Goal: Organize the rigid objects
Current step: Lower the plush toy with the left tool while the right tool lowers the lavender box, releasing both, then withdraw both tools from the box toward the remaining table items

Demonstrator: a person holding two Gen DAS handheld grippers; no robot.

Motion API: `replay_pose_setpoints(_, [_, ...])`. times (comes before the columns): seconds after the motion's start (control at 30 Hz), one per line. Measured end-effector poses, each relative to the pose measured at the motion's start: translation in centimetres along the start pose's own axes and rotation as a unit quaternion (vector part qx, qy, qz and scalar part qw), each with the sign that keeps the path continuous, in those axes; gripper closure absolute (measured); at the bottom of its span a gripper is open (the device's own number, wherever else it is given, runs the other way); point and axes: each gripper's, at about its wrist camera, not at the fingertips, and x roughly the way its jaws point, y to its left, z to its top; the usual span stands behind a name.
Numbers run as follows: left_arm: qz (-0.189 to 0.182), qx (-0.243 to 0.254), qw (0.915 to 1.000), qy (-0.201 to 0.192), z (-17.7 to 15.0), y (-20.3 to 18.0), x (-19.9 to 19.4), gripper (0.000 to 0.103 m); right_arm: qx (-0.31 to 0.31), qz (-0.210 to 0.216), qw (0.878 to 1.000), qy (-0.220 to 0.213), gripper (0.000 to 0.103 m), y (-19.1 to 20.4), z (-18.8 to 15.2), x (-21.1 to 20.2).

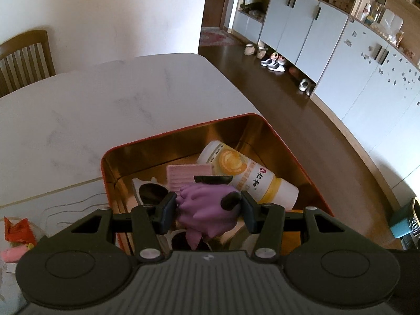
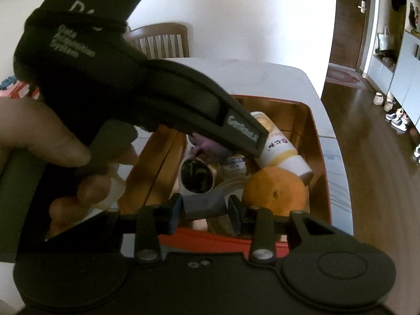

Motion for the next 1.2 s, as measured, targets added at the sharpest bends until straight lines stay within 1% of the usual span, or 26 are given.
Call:
replay_pose_setpoints(0.1, [0.001,0.001,1.0,0.006,-0.2,-0.1,0.4,0.052,0.001,-0.01,1.0,0.002,0.066,0.0,0.2,0.1])
replay_pose_setpoints(0.4, [-0.003,0.0,1.0,0.008,-0.5,0.2,0.5,0.052,0.004,-0.019,1.0,0.0,0.065,0.5,0.2,-0.1])
replay_pose_setpoints(0.53, [0.001,-0.001,1.0,-0.001,-0.5,0.3,-0.2,0.053,0.01,-0.019,1.0,0.0,0.065,0.2,0.3,0.0])
replay_pose_setpoints(0.63, [0.001,0.001,1.0,-0.006,-0.5,0.2,-0.8,0.053,0.015,-0.02,1.0,0.001,0.064,0.1,0.3,-0.2])
replay_pose_setpoints(0.9, [-0.008,-0.005,0.9999,-0.01,-1.0,0.9,-2.6,0.051,0.028,-0.025,0.999,-0.002,0.059,0.5,0.4,-1.1])
replay_pose_setpoints(1.0, [-0.011,-0.008,0.9998,-0.016,-1.4,1.2,-3.7,0.051,0.035,-0.028,0.999,-0.004,0.054,0.5,0.3,-1.5])
replay_pose_setpoints(1.13, [-0.015,-0.014,0.9995,-0.026,-2.0,2.0,-5.5,0.051,0.047,-0.025,0.999,-0.009,0.053,0.7,0.4,-2.2])
replay_pose_setpoints(1.2, [-0.012,-0.015,0.9993,-0.031,-2.5,2.3,-6.5,0.051,0.051,-0.018,0.998,-0.015,0.05,1.0,0.2,-2.7])
